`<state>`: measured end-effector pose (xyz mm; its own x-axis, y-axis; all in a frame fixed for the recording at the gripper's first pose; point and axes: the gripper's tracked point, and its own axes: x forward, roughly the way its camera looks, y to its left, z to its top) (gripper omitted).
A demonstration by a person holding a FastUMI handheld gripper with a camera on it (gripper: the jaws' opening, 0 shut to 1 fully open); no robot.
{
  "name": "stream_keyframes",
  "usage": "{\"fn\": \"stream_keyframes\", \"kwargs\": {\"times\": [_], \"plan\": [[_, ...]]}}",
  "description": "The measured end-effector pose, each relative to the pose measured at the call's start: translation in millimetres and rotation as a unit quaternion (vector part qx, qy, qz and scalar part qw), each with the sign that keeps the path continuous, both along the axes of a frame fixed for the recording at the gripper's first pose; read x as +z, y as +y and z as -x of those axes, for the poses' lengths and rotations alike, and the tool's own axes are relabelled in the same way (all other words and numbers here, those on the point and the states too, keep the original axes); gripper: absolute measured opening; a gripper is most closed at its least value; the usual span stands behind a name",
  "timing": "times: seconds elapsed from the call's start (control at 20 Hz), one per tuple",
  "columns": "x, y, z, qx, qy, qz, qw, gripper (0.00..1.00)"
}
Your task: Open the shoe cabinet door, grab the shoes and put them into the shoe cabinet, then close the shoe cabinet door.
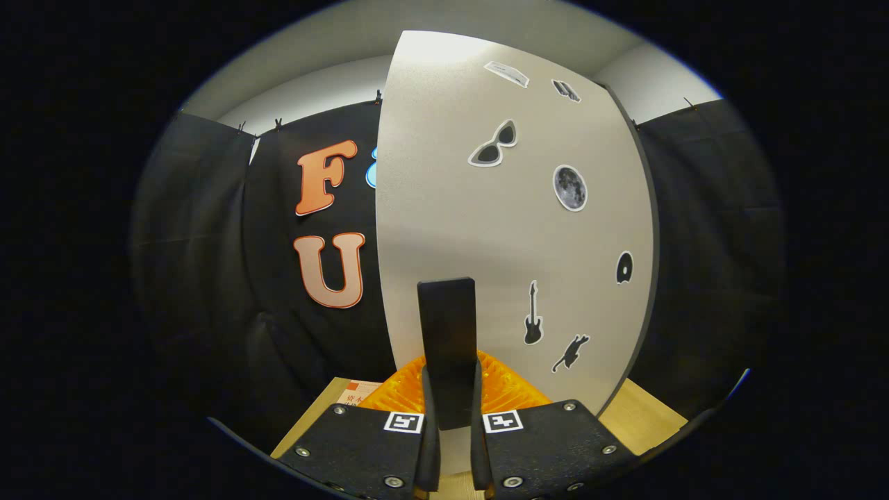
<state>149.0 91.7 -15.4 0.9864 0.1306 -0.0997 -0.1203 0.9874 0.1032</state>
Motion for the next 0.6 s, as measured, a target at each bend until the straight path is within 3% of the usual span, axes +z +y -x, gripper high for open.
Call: {"fn": "stream_keyframes", "kwargs": {"times": [0.6], "plan": [[2, -64, 51, -0.054, 0.006, -0.014, 0.998, 0.14]]}}
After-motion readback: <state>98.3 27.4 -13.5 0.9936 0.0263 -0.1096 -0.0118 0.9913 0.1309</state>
